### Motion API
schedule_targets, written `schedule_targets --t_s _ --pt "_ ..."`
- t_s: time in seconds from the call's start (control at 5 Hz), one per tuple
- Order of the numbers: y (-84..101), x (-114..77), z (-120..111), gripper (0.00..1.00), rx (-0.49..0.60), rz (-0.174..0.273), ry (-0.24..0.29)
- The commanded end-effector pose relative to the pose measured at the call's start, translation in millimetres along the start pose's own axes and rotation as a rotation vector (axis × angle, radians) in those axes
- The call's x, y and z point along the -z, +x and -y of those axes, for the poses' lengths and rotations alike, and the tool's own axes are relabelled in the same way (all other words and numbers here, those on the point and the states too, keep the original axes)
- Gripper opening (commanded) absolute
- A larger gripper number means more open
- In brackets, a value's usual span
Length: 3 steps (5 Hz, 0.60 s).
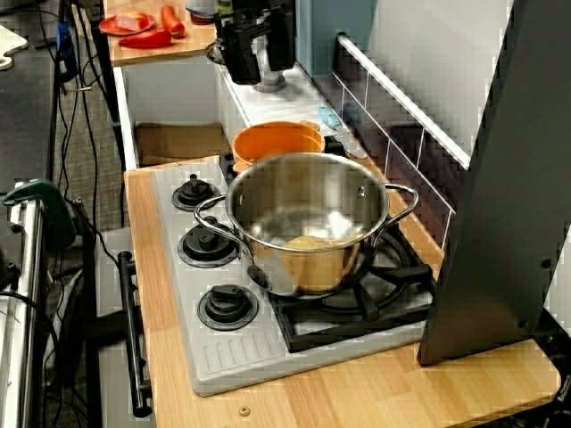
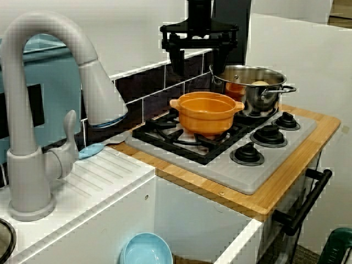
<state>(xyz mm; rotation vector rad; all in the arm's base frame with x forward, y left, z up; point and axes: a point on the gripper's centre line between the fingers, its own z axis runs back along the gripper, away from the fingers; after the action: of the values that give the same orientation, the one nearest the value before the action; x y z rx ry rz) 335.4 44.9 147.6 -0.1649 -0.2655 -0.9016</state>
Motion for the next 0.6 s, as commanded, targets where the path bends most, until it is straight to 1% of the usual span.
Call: schedule_targets --t_s 0.0,0.2,0.4 --pt "0.3 -13.5 11.7 1.00 -0.190 0.035 0.135" --pt "-0.1 -7.9 14.0 1.00 -0.282 0.045 0.158" --pt "-1.2 -6.4 11.8 1.00 -0.454 0.046 0.193"
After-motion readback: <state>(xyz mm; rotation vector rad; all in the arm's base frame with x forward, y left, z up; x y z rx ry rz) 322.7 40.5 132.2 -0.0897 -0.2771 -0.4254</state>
